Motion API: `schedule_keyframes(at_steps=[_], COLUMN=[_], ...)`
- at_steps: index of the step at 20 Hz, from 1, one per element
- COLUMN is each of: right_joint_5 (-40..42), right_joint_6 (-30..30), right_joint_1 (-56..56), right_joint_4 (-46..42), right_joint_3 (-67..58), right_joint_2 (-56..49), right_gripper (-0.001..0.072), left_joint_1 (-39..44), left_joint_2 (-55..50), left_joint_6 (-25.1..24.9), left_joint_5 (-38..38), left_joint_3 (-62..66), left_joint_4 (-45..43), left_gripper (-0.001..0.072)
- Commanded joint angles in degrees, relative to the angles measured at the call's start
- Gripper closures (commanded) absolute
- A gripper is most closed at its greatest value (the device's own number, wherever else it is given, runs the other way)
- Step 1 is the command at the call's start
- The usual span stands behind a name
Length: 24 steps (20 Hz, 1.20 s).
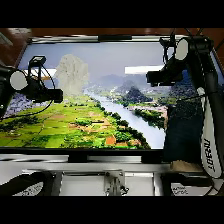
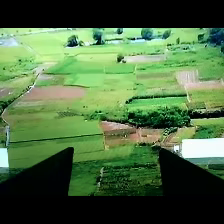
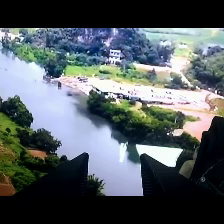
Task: Fold the shirts.
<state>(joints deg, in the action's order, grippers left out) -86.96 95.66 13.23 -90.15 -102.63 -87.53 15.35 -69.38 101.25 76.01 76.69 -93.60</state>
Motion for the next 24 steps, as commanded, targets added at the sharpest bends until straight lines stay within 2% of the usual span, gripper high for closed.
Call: schedule_keyframes(at_steps=[1,15,17,19,22,24], right_joint_5=[-0.02,-0.02,2.91,6.36,9.42,11.17], right_joint_6=[0.02,0.02,0.02,0.02,0.28,0.31], right_joint_1=[0.07,0.07,0.07,0.07,0.07,0.07], right_joint_4=[0.00,0.00,-0.04,-0.04,0.02,0.04], right_joint_3=[0.02,0.02,0.02,0.02,0.02,0.02], right_joint_2=[-0.04,-0.04,-0.04,-0.04,-0.04,-0.04], right_gripper=[0.0255,0.0255,0.0255,0.0255,0.0255,0.0255], left_joint_1=[-0.04,-0.04,-0.04,-0.02,0.00,0.02], left_joint_2=[0.02,0.02,0.02,-0.07,-0.42,-0.66], left_joint_6=[0.00,0.00,0.04,0.02,0.04,0.00], left_joint_5=[-0.02,-0.02,-0.17,-4.90,-16.55,-20.04], left_joint_3=[-0.02,-0.02,-0.02,-0.02,-0.02,0.00], left_joint_4=[0.00,0.00,0.02,0.07,1.86,3.76], left_gripper=[0.0085,0.0085,0.0085,0.0085,0.0085,0.0084])
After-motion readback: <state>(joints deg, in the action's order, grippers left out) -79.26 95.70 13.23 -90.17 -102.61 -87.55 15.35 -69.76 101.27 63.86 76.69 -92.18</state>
